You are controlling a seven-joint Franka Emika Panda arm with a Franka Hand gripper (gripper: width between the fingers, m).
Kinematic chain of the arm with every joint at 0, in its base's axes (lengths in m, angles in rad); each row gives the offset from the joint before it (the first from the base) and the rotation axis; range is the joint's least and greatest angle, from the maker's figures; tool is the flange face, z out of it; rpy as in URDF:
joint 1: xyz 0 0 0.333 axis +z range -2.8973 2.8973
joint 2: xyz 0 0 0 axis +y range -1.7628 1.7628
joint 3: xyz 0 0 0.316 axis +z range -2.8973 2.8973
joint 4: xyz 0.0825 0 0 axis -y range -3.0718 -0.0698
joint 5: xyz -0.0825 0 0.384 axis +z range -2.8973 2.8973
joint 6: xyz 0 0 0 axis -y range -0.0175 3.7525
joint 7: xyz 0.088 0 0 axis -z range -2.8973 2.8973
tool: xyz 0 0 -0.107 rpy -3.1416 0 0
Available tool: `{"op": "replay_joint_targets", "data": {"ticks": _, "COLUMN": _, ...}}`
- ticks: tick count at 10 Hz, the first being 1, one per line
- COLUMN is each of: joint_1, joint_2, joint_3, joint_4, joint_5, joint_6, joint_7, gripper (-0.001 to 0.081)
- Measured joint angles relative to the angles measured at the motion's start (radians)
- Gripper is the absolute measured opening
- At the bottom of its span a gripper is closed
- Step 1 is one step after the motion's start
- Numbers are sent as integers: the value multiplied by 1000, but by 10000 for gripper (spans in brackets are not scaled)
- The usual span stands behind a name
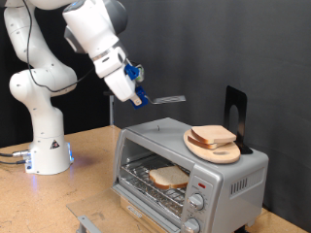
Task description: Make a piece of toast with the oven
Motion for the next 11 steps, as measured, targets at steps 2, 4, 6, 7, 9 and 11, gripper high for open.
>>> {"op": "replay_joint_targets", "data": {"ticks": 2, "joint_1": 12, "joint_2": 11, "joint_3": 64, "joint_4": 11, "joint_5": 0, "joint_6": 24, "joint_7": 68, "gripper": 394}}
{"op": "replay_joint_targets", "data": {"ticks": 4, "joint_1": 13, "joint_2": 44, "joint_3": 114, "joint_4": 13, "joint_5": -6, "joint_6": 55, "joint_7": 113, "gripper": 394}}
{"op": "replay_joint_targets", "data": {"ticks": 6, "joint_1": 13, "joint_2": 92, "joint_3": 151, "joint_4": 2, "joint_5": -15, "joint_6": 99, "joint_7": 125, "gripper": 394}}
{"op": "replay_joint_targets", "data": {"ticks": 7, "joint_1": 13, "joint_2": 115, "joint_3": 165, "joint_4": -8, "joint_5": -15, "joint_6": 125, "joint_7": 125, "gripper": 394}}
{"op": "replay_joint_targets", "data": {"ticks": 9, "joint_1": 14, "joint_2": 154, "joint_3": 189, "joint_4": -29, "joint_5": -12, "joint_6": 177, "joint_7": 124, "gripper": 394}}
{"op": "replay_joint_targets", "data": {"ticks": 11, "joint_1": 19, "joint_2": 184, "joint_3": 198, "joint_4": -40, "joint_5": 2, "joint_6": 221, "joint_7": 123, "gripper": 394}}
